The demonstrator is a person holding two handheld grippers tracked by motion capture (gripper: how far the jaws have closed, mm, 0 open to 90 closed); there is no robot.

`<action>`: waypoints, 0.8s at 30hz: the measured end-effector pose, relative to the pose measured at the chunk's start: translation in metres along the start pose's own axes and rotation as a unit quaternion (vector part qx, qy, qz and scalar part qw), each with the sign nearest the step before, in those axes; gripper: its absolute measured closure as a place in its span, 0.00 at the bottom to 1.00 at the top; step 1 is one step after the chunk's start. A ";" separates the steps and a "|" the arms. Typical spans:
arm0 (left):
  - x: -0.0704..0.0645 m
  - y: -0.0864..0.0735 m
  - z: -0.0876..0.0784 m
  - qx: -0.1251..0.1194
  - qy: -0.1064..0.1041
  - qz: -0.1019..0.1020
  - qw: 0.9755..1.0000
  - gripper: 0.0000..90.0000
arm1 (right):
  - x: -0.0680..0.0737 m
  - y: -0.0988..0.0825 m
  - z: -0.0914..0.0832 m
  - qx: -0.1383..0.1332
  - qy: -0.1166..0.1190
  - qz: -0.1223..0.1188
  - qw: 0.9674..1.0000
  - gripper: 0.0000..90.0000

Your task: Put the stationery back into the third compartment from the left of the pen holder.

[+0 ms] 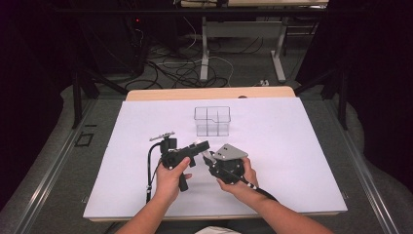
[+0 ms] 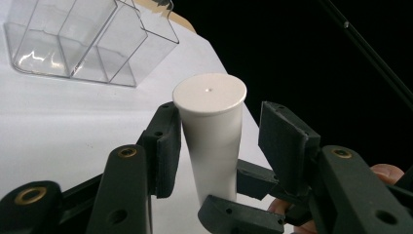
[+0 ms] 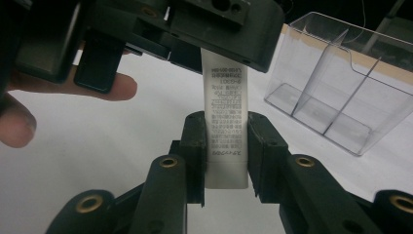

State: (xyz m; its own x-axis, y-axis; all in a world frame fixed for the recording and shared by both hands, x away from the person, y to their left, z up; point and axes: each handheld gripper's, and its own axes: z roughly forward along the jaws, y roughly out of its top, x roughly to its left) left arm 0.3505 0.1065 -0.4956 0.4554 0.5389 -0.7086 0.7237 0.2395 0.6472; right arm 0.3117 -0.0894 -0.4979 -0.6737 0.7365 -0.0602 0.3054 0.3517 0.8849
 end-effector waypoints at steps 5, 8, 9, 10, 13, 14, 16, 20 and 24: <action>0.001 0.000 0.000 0.004 0.002 -0.005 1.000 0.61 | 0.002 0.000 -0.001 0.003 0.003 -0.001 1.000 0.79; 0.002 -0.001 0.001 -0.001 0.003 -0.007 1.000 0.63 | 0.003 0.000 0.000 0.004 0.004 -0.003 1.000 0.79; 0.003 -0.001 0.001 -0.001 0.003 -0.007 1.000 0.64 | 0.003 0.000 0.000 0.004 0.005 -0.003 1.000 0.79; 0.003 -0.001 0.001 0.000 0.003 -0.008 1.000 0.65 | 0.003 0.000 0.000 0.005 0.005 -0.003 1.000 0.79; 0.003 -0.001 -0.001 0.000 0.005 -0.027 1.000 0.69 | 0.003 0.000 -0.001 0.009 0.007 -0.004 1.000 0.79; 0.004 -0.001 -0.001 0.001 0.004 -0.022 1.000 0.70 | 0.004 0.000 -0.001 0.009 0.008 -0.004 1.000 0.79; 0.005 -0.001 -0.001 0.000 0.004 -0.027 1.000 0.72 | 0.004 -0.001 0.000 0.000 0.007 -0.004 1.000 0.79; 0.008 -0.001 -0.001 0.005 0.004 -0.028 1.000 0.73 | 0.004 -0.001 0.000 0.009 0.008 -0.005 1.000 0.79; 0.008 -0.002 -0.001 0.006 0.007 -0.029 1.000 0.73 | 0.004 -0.001 0.001 0.012 0.008 -0.006 1.000 0.79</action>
State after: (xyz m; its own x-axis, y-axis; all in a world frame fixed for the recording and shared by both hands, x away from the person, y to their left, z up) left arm 0.3523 0.1117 -0.5020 0.4057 0.5353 -0.7409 0.7545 0.2614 0.6020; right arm 0.3090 -0.0863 -0.4996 -0.6881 0.7229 -0.0628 0.3139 0.3747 0.8724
